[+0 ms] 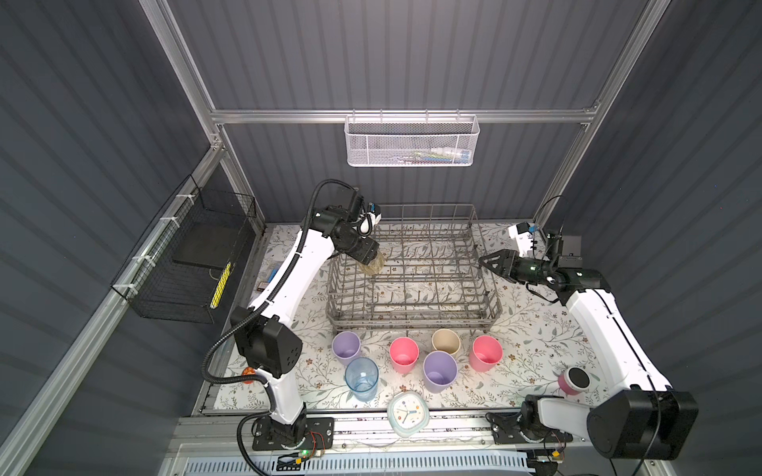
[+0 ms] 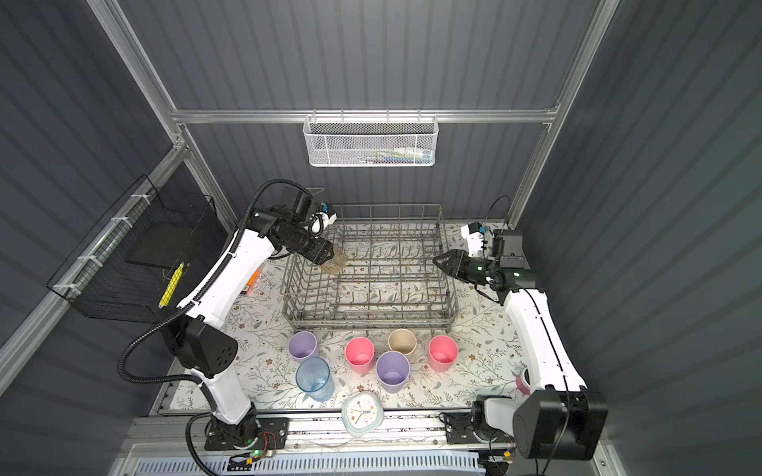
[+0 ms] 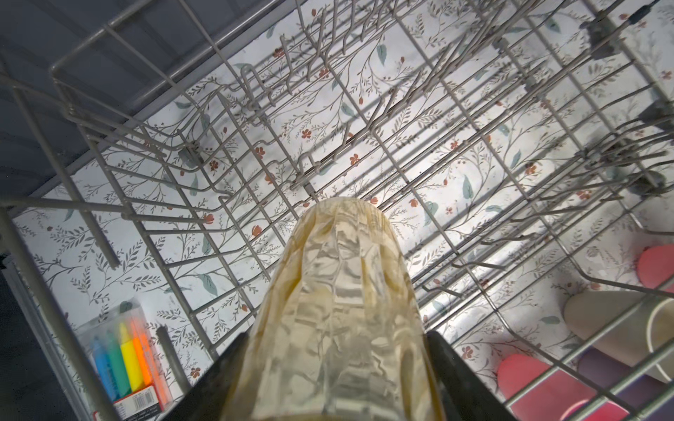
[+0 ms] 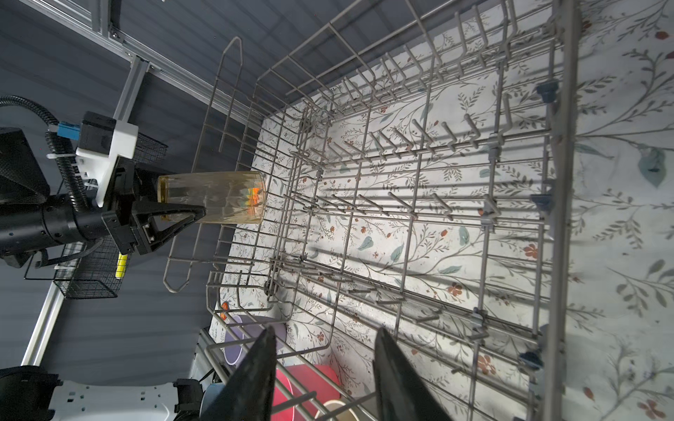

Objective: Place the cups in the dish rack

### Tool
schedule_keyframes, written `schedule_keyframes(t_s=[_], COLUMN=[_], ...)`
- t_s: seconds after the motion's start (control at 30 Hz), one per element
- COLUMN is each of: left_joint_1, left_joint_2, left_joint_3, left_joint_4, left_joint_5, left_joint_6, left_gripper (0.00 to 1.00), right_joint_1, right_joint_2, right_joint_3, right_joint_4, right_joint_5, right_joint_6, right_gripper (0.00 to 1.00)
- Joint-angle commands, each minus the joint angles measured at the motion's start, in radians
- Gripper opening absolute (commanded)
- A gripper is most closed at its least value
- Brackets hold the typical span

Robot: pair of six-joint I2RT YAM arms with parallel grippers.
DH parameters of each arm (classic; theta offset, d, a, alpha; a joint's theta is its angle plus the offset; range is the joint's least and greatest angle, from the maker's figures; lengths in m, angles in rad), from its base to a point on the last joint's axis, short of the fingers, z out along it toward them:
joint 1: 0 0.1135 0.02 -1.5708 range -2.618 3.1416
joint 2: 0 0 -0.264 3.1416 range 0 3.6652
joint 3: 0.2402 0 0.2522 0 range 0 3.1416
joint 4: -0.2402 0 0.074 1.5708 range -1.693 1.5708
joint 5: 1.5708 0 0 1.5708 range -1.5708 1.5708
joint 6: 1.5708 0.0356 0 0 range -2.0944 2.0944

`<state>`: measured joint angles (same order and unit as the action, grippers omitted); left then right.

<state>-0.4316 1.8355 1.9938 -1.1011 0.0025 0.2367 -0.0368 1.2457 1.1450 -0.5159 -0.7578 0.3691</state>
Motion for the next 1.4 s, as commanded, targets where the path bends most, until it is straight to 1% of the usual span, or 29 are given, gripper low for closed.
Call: schedule_keyframes(t_s=[0.0, 0.47, 0.8, 0.97, 1.37], left_joint_1=[-0.005, -0.006, -0.007, -0.008, -0.017], left_joint_2=[-0.001, 0.046, 0.089, 0.110, 0.143], left_joint_3=[0.040, 0.049, 0.030, 0.023, 0.004], left_joint_4=[-0.045, -0.101, -0.099, -0.102, -0.112], left_joint_5=[-0.047, -0.122, -0.154, -0.187, -0.214], left_joint_6=[0.005, -0.059, -0.096, -0.109, -0.137], left_gripper=[0.51, 0.51, 0.52, 0.52, 0.54], right_joint_1=[-0.003, -0.003, -0.004, -0.005, -0.008], right_joint_2=[0.011, 0.034, 0.033, 0.039, 0.049], right_joint_3=[-0.011, -0.031, -0.045, -0.048, -0.055], right_joint_4=[-0.017, -0.012, -0.019, -0.019, -0.017], right_joint_5=[0.010, 0.009, 0.018, 0.017, 0.018], right_joint_6=[-0.024, -0.034, -0.045, -0.047, -0.048], right_gripper=[0.45, 0.45, 0.45, 0.45, 0.44])
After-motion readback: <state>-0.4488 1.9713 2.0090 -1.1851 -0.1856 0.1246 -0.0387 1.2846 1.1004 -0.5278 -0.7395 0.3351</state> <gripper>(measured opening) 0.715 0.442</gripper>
